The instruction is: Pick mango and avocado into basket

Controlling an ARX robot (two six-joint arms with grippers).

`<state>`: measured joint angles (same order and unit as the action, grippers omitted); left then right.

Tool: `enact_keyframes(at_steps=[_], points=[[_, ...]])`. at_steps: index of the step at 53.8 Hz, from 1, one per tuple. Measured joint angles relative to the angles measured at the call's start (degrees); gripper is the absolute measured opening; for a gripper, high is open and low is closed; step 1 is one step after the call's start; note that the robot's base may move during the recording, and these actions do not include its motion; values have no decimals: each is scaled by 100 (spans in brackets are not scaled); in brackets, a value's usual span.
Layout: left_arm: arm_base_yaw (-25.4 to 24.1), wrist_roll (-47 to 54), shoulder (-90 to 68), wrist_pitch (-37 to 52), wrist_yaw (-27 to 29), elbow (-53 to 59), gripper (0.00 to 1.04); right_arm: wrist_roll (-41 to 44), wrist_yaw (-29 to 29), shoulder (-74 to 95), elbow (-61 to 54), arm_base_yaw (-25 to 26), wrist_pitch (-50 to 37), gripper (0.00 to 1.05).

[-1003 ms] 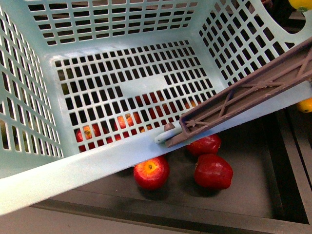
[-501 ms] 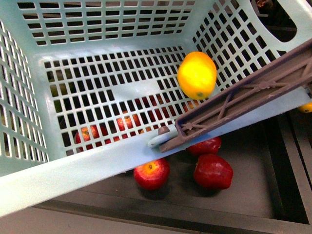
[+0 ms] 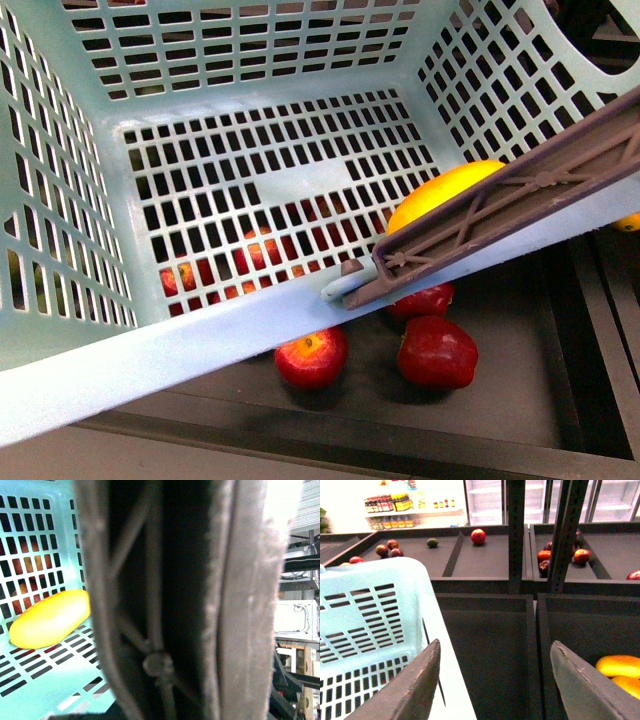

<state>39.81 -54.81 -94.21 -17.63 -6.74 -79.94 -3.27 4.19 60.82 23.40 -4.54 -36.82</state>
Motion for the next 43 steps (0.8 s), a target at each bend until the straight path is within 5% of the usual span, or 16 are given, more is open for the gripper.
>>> enact_keyframes(at_steps=[14,19,43], points=[[-7,26,0,0,61,0,14,229,-376,-623,-802,398,-155,24],[-7,24,0,0,55,0,14,273,-409,-981,-1134,439,-153,3],[-7,24,0,0,52,0,14,297,-417,-2341,-1904,444,435,2]])
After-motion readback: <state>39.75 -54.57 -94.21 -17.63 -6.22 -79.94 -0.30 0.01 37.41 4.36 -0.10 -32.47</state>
